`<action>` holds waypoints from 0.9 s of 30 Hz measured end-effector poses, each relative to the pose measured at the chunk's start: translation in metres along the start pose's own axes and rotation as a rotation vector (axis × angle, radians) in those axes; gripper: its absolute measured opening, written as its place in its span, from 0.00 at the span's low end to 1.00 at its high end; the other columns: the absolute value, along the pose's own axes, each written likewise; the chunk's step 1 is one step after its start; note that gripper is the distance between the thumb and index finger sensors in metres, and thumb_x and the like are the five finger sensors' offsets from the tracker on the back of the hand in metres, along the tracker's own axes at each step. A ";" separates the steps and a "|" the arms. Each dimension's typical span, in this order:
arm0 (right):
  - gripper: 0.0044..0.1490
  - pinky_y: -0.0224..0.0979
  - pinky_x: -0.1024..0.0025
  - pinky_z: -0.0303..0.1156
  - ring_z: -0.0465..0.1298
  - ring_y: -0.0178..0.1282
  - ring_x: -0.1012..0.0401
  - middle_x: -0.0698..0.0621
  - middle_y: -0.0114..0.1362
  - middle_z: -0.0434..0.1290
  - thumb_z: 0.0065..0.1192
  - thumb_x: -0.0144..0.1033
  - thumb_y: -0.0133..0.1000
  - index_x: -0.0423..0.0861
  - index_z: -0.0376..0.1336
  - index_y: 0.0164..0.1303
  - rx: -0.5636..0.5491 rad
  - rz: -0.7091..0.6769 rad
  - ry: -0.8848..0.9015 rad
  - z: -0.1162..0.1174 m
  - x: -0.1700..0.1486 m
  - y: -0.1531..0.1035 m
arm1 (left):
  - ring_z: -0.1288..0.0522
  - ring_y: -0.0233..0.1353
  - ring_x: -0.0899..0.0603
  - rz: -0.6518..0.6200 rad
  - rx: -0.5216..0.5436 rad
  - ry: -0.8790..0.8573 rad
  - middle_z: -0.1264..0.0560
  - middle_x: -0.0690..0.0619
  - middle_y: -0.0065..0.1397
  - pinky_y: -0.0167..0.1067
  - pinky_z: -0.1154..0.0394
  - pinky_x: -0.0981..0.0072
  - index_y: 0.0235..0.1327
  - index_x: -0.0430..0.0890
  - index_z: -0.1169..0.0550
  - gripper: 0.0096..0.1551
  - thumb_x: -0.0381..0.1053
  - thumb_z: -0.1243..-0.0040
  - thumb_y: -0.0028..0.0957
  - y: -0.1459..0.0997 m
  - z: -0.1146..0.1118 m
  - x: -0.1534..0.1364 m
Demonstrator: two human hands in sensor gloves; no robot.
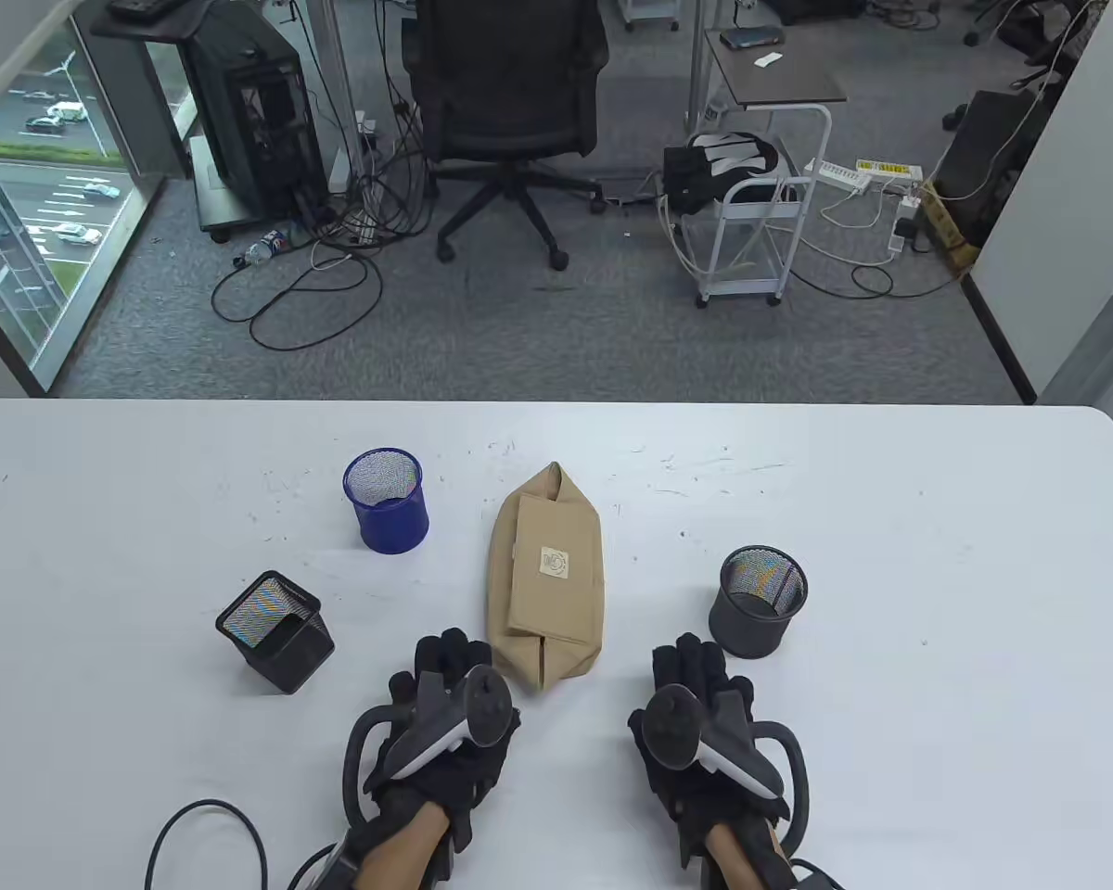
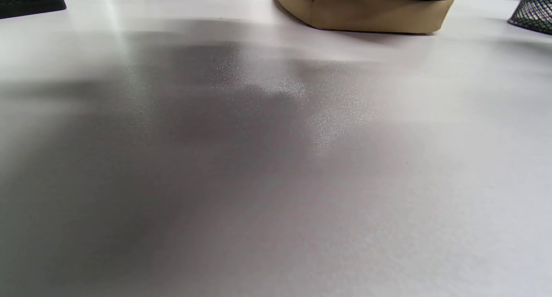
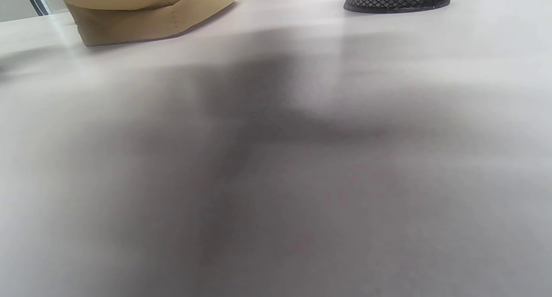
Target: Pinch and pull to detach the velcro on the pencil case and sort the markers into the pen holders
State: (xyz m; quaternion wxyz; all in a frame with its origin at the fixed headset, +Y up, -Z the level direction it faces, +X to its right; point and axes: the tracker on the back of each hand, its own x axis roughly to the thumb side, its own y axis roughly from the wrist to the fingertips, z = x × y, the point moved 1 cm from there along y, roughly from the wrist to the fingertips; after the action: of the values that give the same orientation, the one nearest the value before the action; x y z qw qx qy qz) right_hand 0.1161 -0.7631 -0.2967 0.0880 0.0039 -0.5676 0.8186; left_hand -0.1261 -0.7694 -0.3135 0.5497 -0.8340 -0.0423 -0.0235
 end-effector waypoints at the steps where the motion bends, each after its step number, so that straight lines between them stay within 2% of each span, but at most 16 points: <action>1: 0.48 0.76 0.40 0.36 0.32 0.84 0.43 0.39 0.87 0.29 0.34 0.52 0.60 0.42 0.30 0.83 0.000 0.000 0.000 0.000 0.000 0.000 | 0.68 0.84 0.34 0.000 0.000 0.000 0.68 0.45 0.89 0.76 0.60 0.36 0.86 0.46 0.62 0.50 0.67 0.72 0.54 0.000 0.000 0.000; 13: 0.48 0.76 0.40 0.36 0.33 0.84 0.42 0.39 0.87 0.29 0.34 0.52 0.60 0.42 0.30 0.83 -0.008 -0.007 0.004 -0.001 0.000 -0.001 | 0.67 0.85 0.34 0.002 0.011 -0.011 0.67 0.44 0.89 0.76 0.59 0.36 0.87 0.46 0.62 0.51 0.67 0.72 0.54 -0.003 0.005 -0.002; 17: 0.48 0.76 0.40 0.36 0.32 0.84 0.42 0.39 0.87 0.29 0.34 0.52 0.60 0.42 0.30 0.83 -0.006 -0.012 0.014 -0.002 -0.001 0.000 | 0.61 0.88 0.31 0.027 0.118 -0.104 0.62 0.42 0.92 0.78 0.54 0.35 0.89 0.46 0.59 0.52 0.69 0.72 0.55 -0.002 0.026 -0.002; 22: 0.48 0.76 0.39 0.36 0.33 0.84 0.42 0.39 0.87 0.30 0.35 0.52 0.60 0.42 0.30 0.83 -0.013 -0.011 0.030 -0.004 -0.004 -0.001 | 0.47 0.88 0.27 0.090 0.120 -0.358 0.54 0.39 0.93 0.77 0.41 0.32 0.90 0.44 0.55 0.58 0.75 0.58 0.54 0.030 0.059 -0.002; 24: 0.48 0.76 0.40 0.36 0.33 0.84 0.42 0.39 0.87 0.30 0.35 0.52 0.60 0.42 0.30 0.83 -0.011 -0.010 0.032 -0.004 -0.004 -0.001 | 0.42 0.86 0.27 0.140 0.120 -0.401 0.50 0.38 0.92 0.75 0.37 0.33 0.89 0.43 0.52 0.59 0.75 0.54 0.54 0.047 0.067 -0.002; 27: 0.48 0.76 0.39 0.36 0.33 0.84 0.42 0.39 0.87 0.30 0.35 0.52 0.60 0.42 0.30 0.83 -0.003 -0.009 0.032 -0.003 -0.004 -0.001 | 0.41 0.84 0.26 0.248 0.071 -0.419 0.46 0.35 0.91 0.73 0.33 0.34 0.89 0.40 0.49 0.62 0.76 0.47 0.52 0.081 0.074 0.001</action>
State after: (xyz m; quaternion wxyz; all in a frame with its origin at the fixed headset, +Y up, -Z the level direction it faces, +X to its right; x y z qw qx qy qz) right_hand 0.1204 -0.7601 -0.2973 0.1008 -0.0068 -0.5674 0.8172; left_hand -0.1177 -0.7330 -0.4162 0.5566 -0.7997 -0.0535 0.2189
